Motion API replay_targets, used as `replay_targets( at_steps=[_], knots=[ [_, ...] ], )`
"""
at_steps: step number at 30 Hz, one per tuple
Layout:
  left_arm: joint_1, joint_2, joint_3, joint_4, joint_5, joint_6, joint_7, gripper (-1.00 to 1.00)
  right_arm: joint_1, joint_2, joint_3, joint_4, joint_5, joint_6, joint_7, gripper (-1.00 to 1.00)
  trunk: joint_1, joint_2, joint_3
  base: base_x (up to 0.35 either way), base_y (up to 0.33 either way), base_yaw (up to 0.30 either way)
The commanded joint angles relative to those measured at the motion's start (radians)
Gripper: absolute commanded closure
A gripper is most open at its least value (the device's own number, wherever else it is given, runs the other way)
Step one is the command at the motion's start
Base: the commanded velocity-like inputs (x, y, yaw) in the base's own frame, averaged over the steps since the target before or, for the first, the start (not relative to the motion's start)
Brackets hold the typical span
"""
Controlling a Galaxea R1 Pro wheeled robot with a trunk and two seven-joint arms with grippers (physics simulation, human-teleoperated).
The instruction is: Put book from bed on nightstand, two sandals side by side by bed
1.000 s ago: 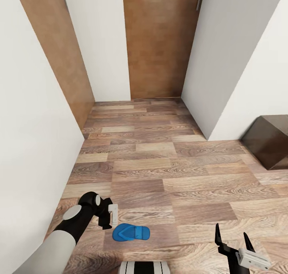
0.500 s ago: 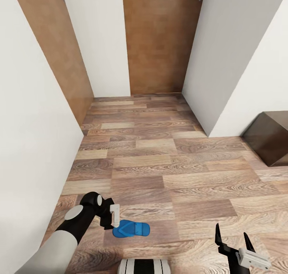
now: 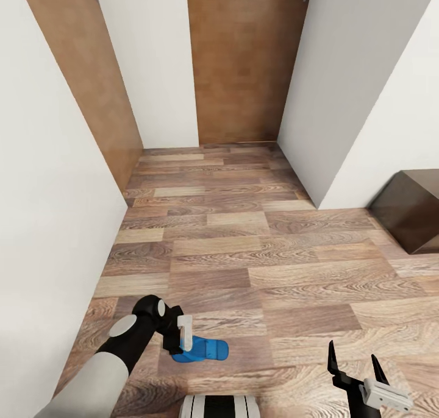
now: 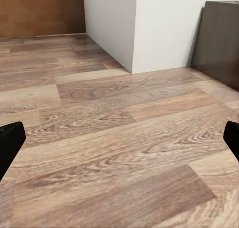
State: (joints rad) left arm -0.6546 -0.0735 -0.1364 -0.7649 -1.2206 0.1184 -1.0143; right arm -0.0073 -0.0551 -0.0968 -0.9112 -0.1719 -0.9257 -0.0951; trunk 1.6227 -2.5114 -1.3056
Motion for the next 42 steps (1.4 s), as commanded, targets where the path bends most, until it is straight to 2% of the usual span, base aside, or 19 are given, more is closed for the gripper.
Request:
replay_targets(
  at_steps=[1, 8, 33, 42],
  knots=[
    [0.000, -0.006, -0.002, 0.001, 0.000, 0.010, -0.005, -1.00, 0.000, 0.000, 0.002, 0.000, 0.000, -0.002, -0.005, -1.00, 0.000, 0.000, -0.001, 0.000, 0.000, 0.000],
    [0.000, -0.017, -0.001, 0.005, -0.001, 0.010, -0.004, -1.00, 0.000, 0.000, 0.002, 0.000, 0.000, -0.002, -0.005, -1.00, 0.000, 0.000, -0.001, 0.000, 0.000, 0.000],
    [0.000, -0.014, 0.005, 0.003, -0.004, 0.011, -0.001, -1.00, 0.000, 0.001, 0.002, 0.001, 0.000, -0.002, -0.005, -1.00, 0.011, -0.006, -0.097, 0.000, 0.000, 0.000],
    [0.000, -0.011, 0.007, -0.009, -0.005, 0.015, 0.000, -1.00, 0.000, 0.001, 0.002, 0.002, 0.000, -0.002, -0.005, -1.00, 0.011, -0.006, -0.097, 0.000, 0.000, 0.000]
  ],
)
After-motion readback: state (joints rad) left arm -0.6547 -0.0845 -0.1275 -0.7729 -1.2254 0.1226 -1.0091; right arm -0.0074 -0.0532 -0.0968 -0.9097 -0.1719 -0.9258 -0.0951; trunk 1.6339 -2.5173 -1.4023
